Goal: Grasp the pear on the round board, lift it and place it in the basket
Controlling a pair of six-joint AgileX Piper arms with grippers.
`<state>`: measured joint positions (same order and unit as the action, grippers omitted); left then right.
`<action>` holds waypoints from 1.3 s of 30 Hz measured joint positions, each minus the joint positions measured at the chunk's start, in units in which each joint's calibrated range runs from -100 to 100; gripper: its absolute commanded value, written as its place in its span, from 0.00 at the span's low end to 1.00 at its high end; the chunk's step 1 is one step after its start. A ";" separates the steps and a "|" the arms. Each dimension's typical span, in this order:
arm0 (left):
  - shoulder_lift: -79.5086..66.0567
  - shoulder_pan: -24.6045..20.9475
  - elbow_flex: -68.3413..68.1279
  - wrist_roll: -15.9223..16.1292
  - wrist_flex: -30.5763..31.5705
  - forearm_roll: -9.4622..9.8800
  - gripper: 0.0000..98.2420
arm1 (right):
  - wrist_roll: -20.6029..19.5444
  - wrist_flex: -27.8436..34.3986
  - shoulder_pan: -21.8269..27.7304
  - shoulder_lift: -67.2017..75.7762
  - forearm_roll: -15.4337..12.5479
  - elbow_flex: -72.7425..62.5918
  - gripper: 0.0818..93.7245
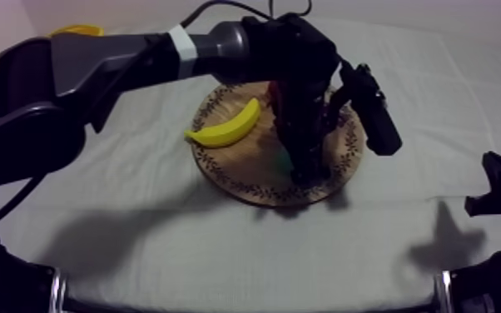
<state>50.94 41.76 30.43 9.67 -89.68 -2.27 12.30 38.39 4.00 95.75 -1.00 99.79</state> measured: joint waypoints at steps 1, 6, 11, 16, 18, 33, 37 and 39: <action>0.61 0.00 0.37 0.11 -0.21 -0.42 0.97 | 0.00 0.00 0.00 0.00 0.00 0.00 0.00; 2.94 -0.01 2.22 0.50 -0.93 -1.78 0.95 | 0.00 0.00 0.00 0.00 0.00 0.00 0.00; 5.06 -0.17 5.52 0.46 -2.84 -2.06 0.79 | 0.00 0.00 0.00 0.00 0.00 0.00 0.00; 5.95 -0.06 7.39 0.30 -3.71 -1.95 0.52 | 0.00 0.00 0.00 0.00 0.00 0.00 0.00; 6.03 -0.06 7.71 0.13 -3.79 -1.83 0.42 | 0.00 0.00 0.00 0.00 0.00 0.00 0.00; -10.04 -2.28 -6.40 -5.31 -3.13 -0.98 0.34 | 0.00 0.00 0.00 0.00 0.00 0.00 0.00; -19.28 -3.08 -11.84 -8.05 -3.30 0.12 0.34 | 0.00 0.00 0.00 0.00 0.00 0.00 0.00; -23.72 -3.38 -13.90 -9.30 -3.73 0.88 0.33 | 0.00 0.00 0.00 0.00 0.00 0.00 0.00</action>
<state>27.22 38.38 16.54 0.37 -93.41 -1.40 12.30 38.39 4.00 95.75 -1.00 99.79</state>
